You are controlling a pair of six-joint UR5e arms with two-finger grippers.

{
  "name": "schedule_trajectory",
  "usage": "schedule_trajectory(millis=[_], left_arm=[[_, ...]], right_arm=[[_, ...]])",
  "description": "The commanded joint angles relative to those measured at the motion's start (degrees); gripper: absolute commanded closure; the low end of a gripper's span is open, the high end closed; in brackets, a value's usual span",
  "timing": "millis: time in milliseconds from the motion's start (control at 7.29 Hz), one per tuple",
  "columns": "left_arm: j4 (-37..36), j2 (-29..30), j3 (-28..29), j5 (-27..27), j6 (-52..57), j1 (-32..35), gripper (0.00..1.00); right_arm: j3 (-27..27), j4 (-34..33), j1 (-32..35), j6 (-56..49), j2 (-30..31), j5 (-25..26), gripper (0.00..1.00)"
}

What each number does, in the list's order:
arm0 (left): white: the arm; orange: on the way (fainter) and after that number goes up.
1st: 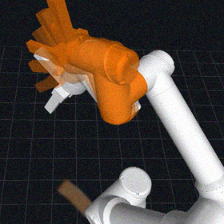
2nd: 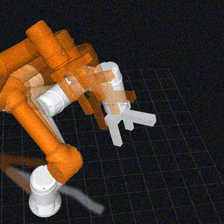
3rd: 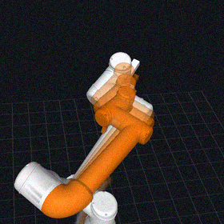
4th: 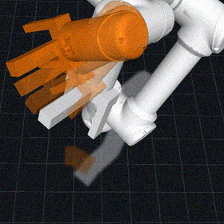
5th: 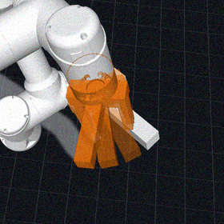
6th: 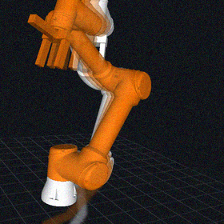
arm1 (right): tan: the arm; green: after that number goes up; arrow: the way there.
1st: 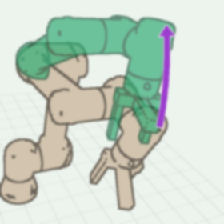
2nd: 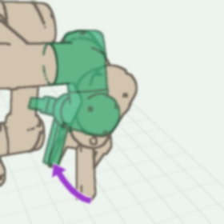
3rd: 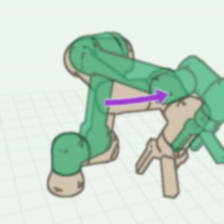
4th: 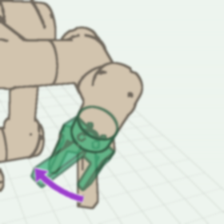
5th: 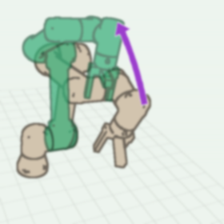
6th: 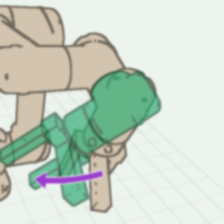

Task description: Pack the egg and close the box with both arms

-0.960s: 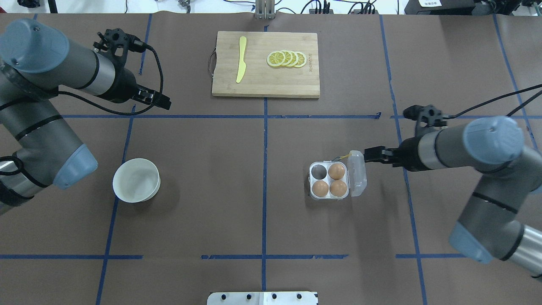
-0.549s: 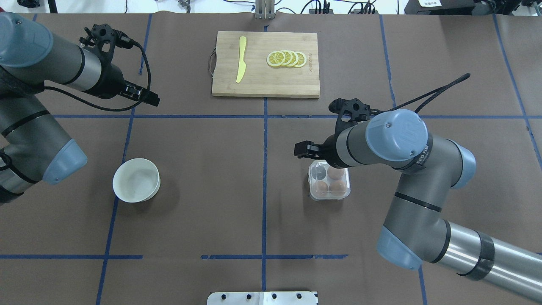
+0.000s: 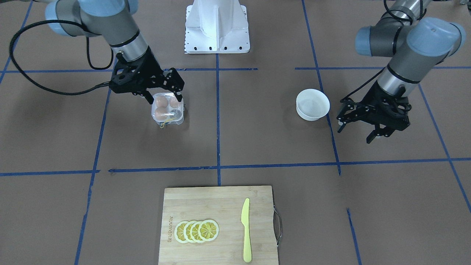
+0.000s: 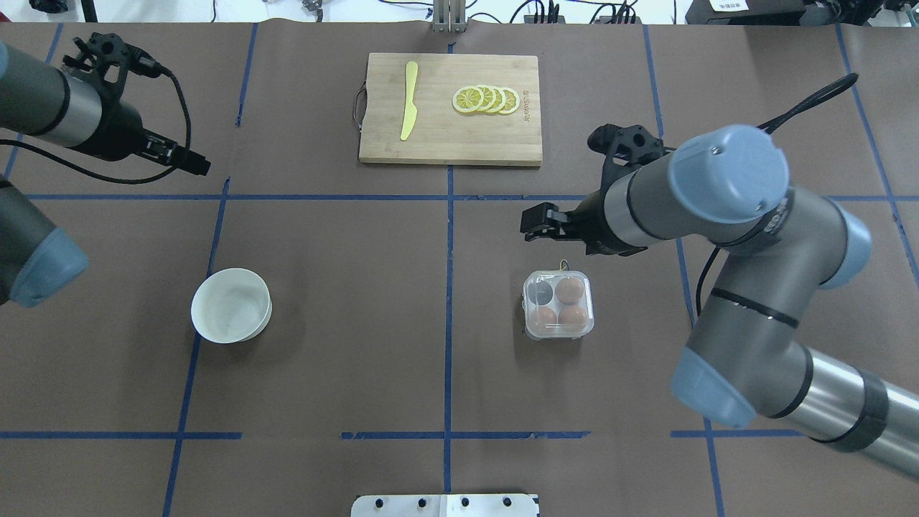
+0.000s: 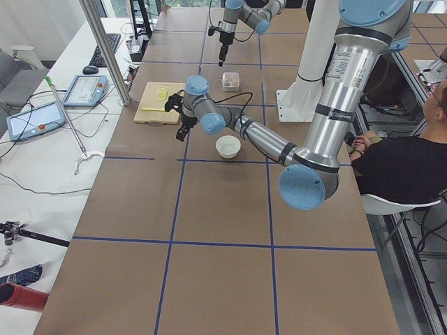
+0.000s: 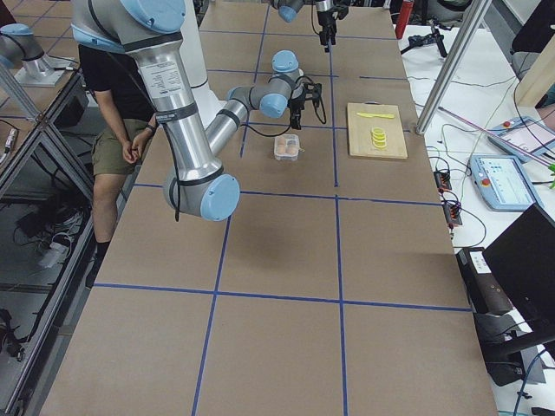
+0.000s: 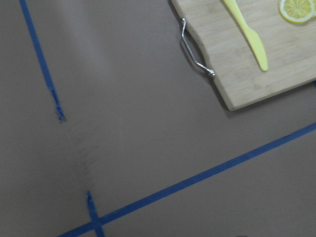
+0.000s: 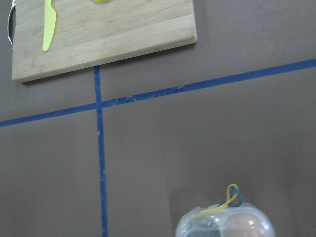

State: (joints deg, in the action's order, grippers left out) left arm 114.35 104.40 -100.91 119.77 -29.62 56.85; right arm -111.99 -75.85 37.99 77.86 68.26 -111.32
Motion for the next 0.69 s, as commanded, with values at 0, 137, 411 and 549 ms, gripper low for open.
schedule_trajectory(millis=[0, 137, 411, 549], left_arm=[[-0.2, -6.2, 0.5, 2.0, 13.6, 7.7, 0.1], [-0.5, -8.8, 1.7, 2.0, 21.1, 12.9, 0.08], [-0.9, -11.7, 6.2, 2.4, 35.0, 23.6, 0.01], [-2.0, -11.9, 11.1, 7.7, 39.0, 30.5, 0.01]], right_arm=[[-2.7, -0.1, 10.7, -10.4, 7.9, -10.5, 0.0], [-2.7, -0.1, 17.6, -20.3, 12.8, -15.8, 0.0], [-1.7, -0.4, 32.1, -44.3, 24.7, -20.9, 0.0], [1.8, -0.4, 39.5, -53.2, 26.5, -24.6, 0.0]])
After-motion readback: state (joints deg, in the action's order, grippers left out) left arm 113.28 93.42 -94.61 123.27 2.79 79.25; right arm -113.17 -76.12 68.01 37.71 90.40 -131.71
